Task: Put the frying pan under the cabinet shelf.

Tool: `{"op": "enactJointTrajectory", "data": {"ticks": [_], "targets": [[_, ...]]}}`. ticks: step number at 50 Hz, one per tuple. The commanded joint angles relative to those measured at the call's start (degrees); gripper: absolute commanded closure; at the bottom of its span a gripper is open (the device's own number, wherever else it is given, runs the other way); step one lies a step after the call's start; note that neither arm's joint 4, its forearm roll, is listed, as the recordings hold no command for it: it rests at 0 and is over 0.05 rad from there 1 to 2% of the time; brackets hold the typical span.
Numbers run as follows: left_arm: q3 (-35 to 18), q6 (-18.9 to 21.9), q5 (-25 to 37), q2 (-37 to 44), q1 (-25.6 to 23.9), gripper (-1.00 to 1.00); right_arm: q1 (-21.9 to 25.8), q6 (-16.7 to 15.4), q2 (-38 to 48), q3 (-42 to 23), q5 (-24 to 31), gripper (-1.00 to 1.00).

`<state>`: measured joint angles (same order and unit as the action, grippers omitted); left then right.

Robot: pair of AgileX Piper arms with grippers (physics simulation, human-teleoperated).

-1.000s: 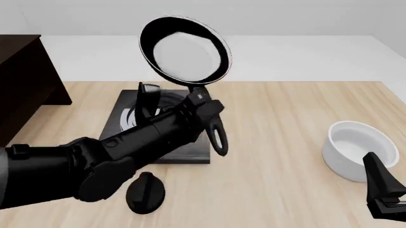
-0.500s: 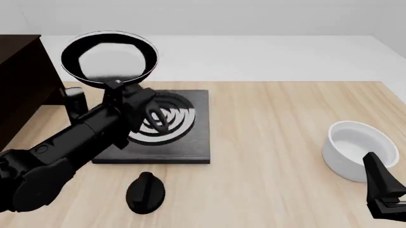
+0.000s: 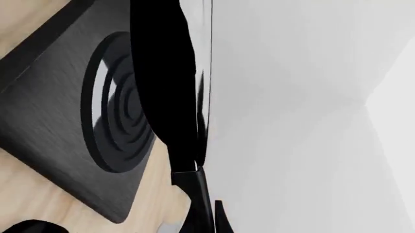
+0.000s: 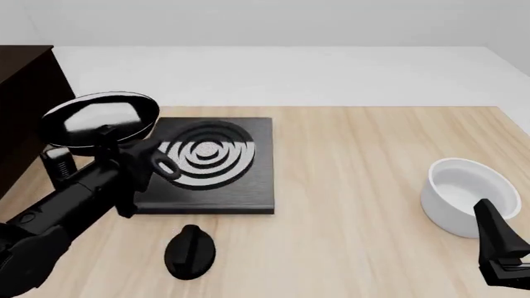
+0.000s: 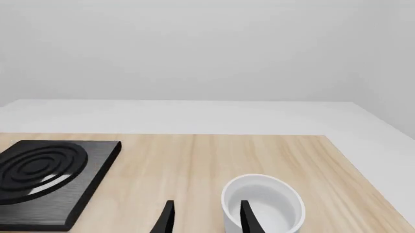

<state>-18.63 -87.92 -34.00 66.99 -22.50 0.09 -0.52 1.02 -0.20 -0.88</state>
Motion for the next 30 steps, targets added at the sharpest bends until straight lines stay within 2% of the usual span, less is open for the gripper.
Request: {"op": "enactJointTrajectory", "data": {"ticks": [1, 2, 3, 4, 5, 7, 10, 11, 12, 13, 15, 20, 21, 24, 27, 29, 30], "targets": [[-0.5, 0.6, 0.9, -1.9, 2.2, 1.0, 0.0, 0.0, 0.0, 0.0, 0.0, -1.0], [-1.4, 3.2, 3.2, -5.0, 5.4, 1.0, 0.0, 0.0, 0.0, 0.0, 0.0, -1.0], [0.1, -0.1, 0.8, -2.5, 4.1, 1.0, 0.0, 0.0, 0.0, 0.0, 0.0, -1.0], [-1.4, 3.1, 4.0, -4.8, 6.1, 1.0, 0.0, 0.0, 0.0, 0.0, 0.0, -1.0], [-0.3, 0.6, 2.7, -3.2, 5.7, 1.0, 0.0, 0.0, 0.0, 0.0, 0.0, -1.0], [-0.4, 0.4, 2.4, -2.6, 5.8, 1.0, 0.0, 0.0, 0.0, 0.0, 0.0, -1.0], [0.1, 0.6, 4.2, -3.4, 8.7, 1.0, 0.0, 0.0, 0.0, 0.0, 0.0, -1.0], [0.7, -0.5, 4.4, -2.5, 8.9, 1.0, 0.0, 0.0, 0.0, 0.0, 0.0, -1.0], [1.8, -1.3, 6.1, -2.5, 11.5, 1.0, 0.0, 0.0, 0.0, 0.0, 0.0, -1.0], [2.7, -2.9, 4.5, -1.0, 10.8, 1.0, 0.0, 0.0, 0.0, 0.0, 0.0, -1.0], [3.8, -3.2, 5.1, -1.3, 13.7, 1.0, 0.0, 0.0, 0.0, 0.0, 0.0, -1.0], [4.2, -4.5, 2.6, 1.6, 12.4, 1.0, 0.0, 0.0, 0.0, 0.0, 0.0, -1.0], [4.7, -5.5, 0.4, 2.9, 11.4, 1.0, 0.0, 0.0, 0.0, 0.0, 0.0, -1.0], [5.4, -5.8, 3.3, 1.9, 12.9, 1.0, 0.0, 0.0, 0.0, 0.0, 0.0, -1.0], [5.4, -7.3, -1.2, 4.9, 10.0, 1.0, 0.0, 0.0, 0.0, 0.0, 0.0, -1.0], [5.8, -7.5, -1.6, 5.0, 10.6, 1.0, 0.0, 0.0, 0.0, 0.0, 0.0, -1.0], [6.3, -9.0, -3.7, 6.7, 9.1, 1.0, 0.0, 0.0, 0.0, 0.0, 0.0, -1.0]]}}
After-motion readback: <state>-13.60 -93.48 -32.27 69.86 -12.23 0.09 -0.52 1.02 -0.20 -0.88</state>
